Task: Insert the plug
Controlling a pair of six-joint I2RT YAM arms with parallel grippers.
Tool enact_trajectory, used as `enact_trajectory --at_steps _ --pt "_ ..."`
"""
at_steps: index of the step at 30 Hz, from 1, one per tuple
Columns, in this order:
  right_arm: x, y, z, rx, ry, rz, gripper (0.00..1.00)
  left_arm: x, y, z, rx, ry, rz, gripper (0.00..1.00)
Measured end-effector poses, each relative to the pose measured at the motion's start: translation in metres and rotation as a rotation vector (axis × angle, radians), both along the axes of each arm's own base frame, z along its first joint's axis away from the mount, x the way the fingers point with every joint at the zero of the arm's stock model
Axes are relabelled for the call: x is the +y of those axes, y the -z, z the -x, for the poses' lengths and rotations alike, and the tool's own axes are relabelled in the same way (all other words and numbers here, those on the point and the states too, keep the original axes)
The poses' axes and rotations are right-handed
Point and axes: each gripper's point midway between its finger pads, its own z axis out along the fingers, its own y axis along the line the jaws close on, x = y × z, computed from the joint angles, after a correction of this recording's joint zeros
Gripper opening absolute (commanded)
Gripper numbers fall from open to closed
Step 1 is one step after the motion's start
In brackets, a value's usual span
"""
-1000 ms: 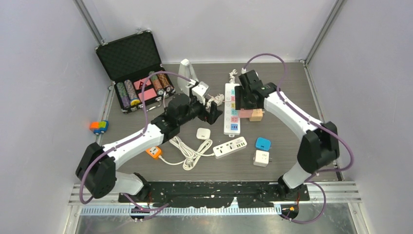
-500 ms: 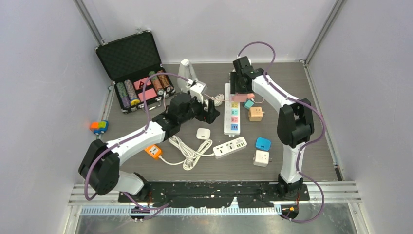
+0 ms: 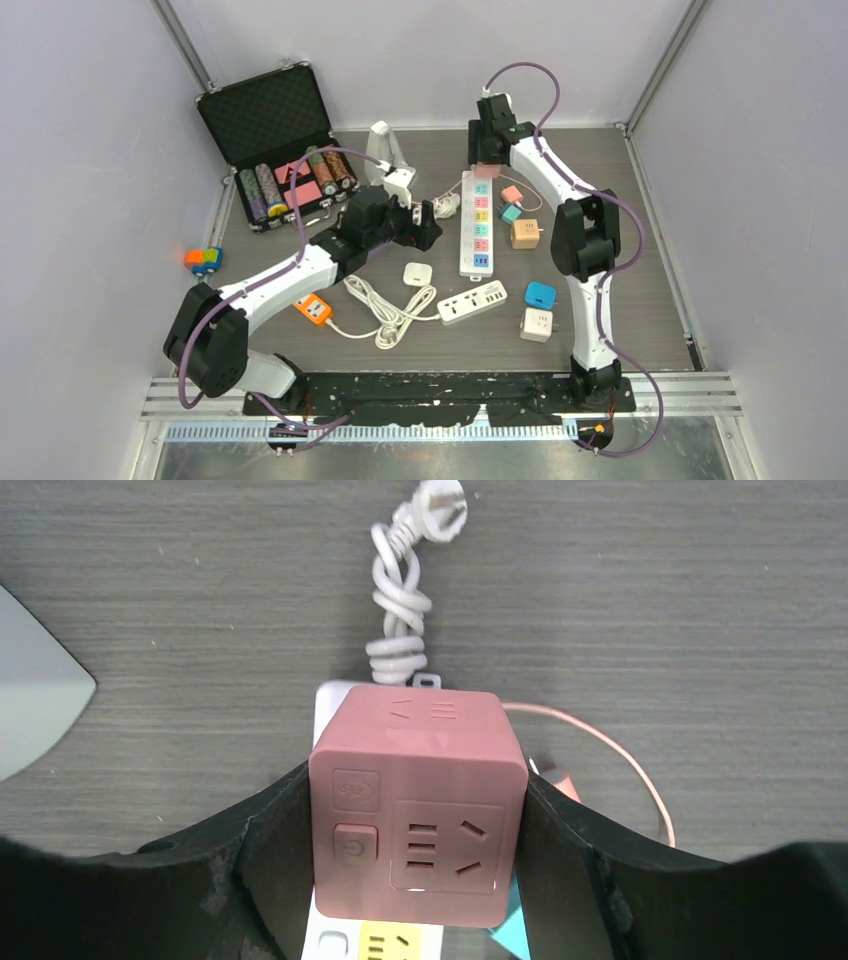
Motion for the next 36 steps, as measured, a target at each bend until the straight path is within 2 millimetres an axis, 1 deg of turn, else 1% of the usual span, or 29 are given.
enact_trajectory --at_steps 7,11,13,15,17,20,22,24,29,31,33,36 --pt "0.005 0.005 -0.034 -0.038 -0.019 -0.030 0.12 0.008 0.000 -0.009 0.035 -0.038 -0.002 0.85" --pt "0.005 0.013 -0.054 -0.062 -0.009 -0.039 0.12 0.013 0.004 -0.015 0.064 -0.063 0.003 0.85" --pt "0.004 0.016 -0.057 -0.066 0.000 -0.044 0.12 0.014 0.008 -0.017 0.085 -0.073 0.006 0.85" --pt "0.003 0.019 -0.056 -0.056 0.008 -0.048 0.12 0.015 0.012 -0.020 0.104 -0.080 0.005 0.85" --pt "0.002 0.017 -0.057 -0.060 0.014 -0.054 0.14 0.014 0.016 -0.022 0.124 -0.085 0.010 0.85" --pt "0.000 0.015 -0.051 -0.048 0.018 -0.062 0.17 0.011 0.019 -0.028 0.144 -0.087 0.018 0.85" --pt "-0.003 0.012 -0.039 -0.020 0.020 -0.066 0.20 0.008 0.021 -0.032 0.162 -0.091 0.029 0.84" --pt "-0.005 0.003 -0.024 0.014 0.016 -0.071 0.21 0.006 0.024 -0.035 0.178 -0.093 0.037 0.83" --pt "-0.007 -0.025 0.001 0.044 -0.001 -0.090 0.21 0.002 0.033 -0.040 0.216 -0.098 0.050 0.82" --pt "-0.008 -0.031 0.009 0.055 -0.008 -0.095 0.21 0.002 0.034 -0.040 0.227 -0.100 0.055 0.82" --pt "-0.008 -0.031 0.016 0.076 -0.017 -0.099 0.21 0.003 0.034 -0.041 0.230 -0.101 0.060 0.82" --pt "-0.006 -0.021 0.025 0.122 -0.032 -0.104 0.21 0.003 0.034 -0.041 0.232 -0.102 0.063 0.82"
